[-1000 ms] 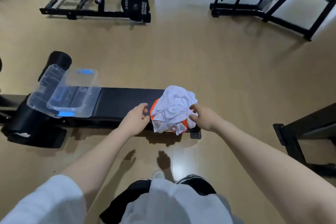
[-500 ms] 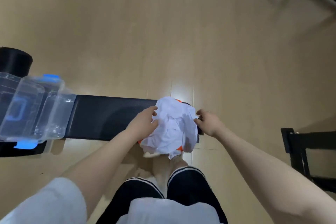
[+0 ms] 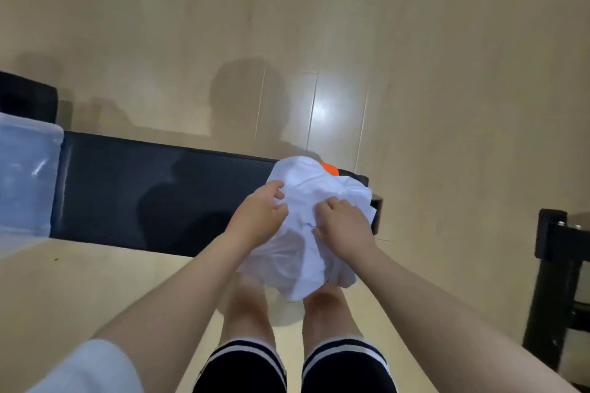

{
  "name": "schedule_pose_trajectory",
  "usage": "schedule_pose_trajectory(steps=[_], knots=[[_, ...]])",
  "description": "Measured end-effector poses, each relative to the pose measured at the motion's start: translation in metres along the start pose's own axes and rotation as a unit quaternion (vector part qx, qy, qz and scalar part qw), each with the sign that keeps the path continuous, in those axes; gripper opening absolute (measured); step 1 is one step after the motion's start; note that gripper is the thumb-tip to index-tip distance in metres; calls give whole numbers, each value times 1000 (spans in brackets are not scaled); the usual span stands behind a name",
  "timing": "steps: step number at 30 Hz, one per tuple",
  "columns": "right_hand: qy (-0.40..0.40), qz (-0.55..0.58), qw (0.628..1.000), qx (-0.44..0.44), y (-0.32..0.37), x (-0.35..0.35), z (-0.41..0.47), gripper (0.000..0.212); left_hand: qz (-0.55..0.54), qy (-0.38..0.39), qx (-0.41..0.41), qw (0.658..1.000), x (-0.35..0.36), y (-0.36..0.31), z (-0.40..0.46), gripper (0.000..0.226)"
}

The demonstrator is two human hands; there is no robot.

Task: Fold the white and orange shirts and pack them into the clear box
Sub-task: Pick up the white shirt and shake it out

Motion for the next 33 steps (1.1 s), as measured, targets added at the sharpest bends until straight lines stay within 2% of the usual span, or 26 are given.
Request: schedule_pose_trajectory(steps=[2,4,6,8,10,13,16,19,20,22,24,26,29,31,33], knots=[[-34,4,999,-16,-1,4,7,6,6,20,9,1000,6,2,8,44],[-54,53,997,-1,-3,0,8,9,6,34,25,999,9,2,10,41],[-71,148,986,35,-5,-11,2,12,-7,47,43,998,9,-2,5,40],[-68,257,961,73,-3,-23,-12,10,-30,61,69,995,7,-12,-7,40],[-79,316,944,56,10,-41,-28,13,-42,67,107,991,1,-27,-22,42],[-125,388,913,20,36,-73,-49,24,-50,45,171,983,-15,-48,-45,24],[-108,482,870,-2,59,-85,-57,27,-113,15,147,983,-41,-45,-55,5],[-60,579,813,13,58,-76,-59,35,-142,-26,124,982,-68,-24,-54,12],[-68,571,817,35,50,-70,-59,35,-141,-31,117,983,-75,-16,-52,9],[-107,503,851,108,25,-52,-57,33,-121,-50,95,987,-85,4,-44,8],[-125,431,875,180,4,-28,-52,44,-91,-73,66,991,-89,25,-33,11],[-109,401,884,215,-4,-3,-43,59,-58,-76,41,995,-85,42,-19,12],[-81,418,873,237,1,25,-28,71,-16,-61,17,998,-72,62,-2,11],[-79,405,879,237,5,37,-21,67,-2,-55,8,998,-65,71,5,11],[-107,380,883,253,4,41,-17,50,24,-50,7,998,-60,77,10,11]])
Point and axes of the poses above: each hand's wrist, its own z-axis towards the middle knuckle, its own x-axis out of the palm, y = z × x, the point moved 8 cm from there along z, towards the middle knuckle, and after that the axes turned 12 degrees about z, right-handed, at the moved point
